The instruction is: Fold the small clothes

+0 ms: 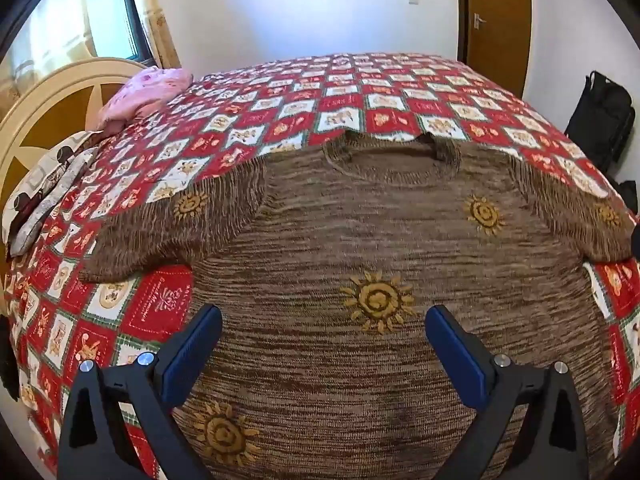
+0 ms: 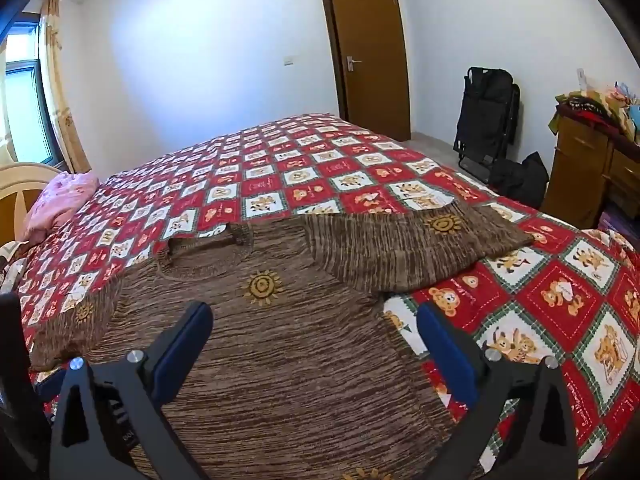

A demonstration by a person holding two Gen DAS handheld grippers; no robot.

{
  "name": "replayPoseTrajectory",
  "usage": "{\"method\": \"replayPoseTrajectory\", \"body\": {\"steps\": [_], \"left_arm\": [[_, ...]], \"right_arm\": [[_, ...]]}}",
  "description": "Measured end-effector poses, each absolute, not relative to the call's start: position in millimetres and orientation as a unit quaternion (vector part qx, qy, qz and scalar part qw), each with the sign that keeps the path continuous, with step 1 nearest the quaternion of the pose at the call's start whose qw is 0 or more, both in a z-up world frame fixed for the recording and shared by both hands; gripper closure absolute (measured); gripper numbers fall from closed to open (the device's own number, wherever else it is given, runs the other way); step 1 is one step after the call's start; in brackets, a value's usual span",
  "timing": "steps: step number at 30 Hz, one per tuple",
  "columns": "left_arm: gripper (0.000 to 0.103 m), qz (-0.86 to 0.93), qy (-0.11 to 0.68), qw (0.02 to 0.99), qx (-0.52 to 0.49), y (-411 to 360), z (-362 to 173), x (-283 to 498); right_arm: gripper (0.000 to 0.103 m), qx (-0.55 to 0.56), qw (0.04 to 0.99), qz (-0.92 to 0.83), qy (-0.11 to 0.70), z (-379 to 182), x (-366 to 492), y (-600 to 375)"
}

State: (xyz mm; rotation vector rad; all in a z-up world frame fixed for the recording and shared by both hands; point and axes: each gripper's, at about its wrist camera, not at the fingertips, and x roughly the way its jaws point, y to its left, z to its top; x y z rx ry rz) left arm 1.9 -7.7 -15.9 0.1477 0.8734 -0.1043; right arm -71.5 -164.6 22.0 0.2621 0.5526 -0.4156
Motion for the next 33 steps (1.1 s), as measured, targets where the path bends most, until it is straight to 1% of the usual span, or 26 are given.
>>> {"method": "replayPoseTrajectory", "body": {"steps": [4,6,8,10,12,13,15,18,20,28,33], "left_arm": [[0.001,-0.070,0.455,0.887,0.036,-5,-24,4],[0.001,-0.102,0.484,0.869,0.005,-8,-27,6],[0.001,-0.142,0.526,0.836,-0.056,-5,-34,10],[0.001,-0.166,0.549,0.810,-0.124,1,-40,10],[0.001,-0.162,0.549,0.800,-0.179,8,-39,7],[0.001,-0.156,0.539,0.806,-0.187,10,-36,6],[0.001,-0.122,0.501,0.847,-0.127,5,-19,1],[0.001,-0.071,0.431,0.899,-0.005,-15,2,-9],[0.001,-0.071,0.420,0.904,0.040,-26,8,-13],[0.001,-0.037,0.383,0.922,0.038,-8,6,-10],[0.001,-0.031,0.377,0.924,0.050,-7,9,-11]], "right_arm": [[0.000,0.131,0.934,-0.205,0.260,27,-74,-170],[0.000,0.129,0.935,-0.209,0.255,28,-75,-166],[0.000,0.129,0.935,-0.209,0.254,29,-76,-167],[0.000,0.127,0.936,-0.210,0.254,29,-76,-168],[0.000,0.126,0.936,-0.213,0.250,31,-78,-170],[0.000,0.126,0.936,-0.217,0.246,31,-80,-172],[0.000,0.123,0.936,-0.223,0.241,33,-82,-175],[0.000,0.116,0.936,-0.232,0.239,33,-82,-178],[0.000,0.118,0.935,-0.235,0.239,32,-81,-181],[0.000,0.116,0.935,-0.237,0.236,33,-82,-182],[0.000,0.110,0.935,-0.227,0.249,30,-76,-177]]}}
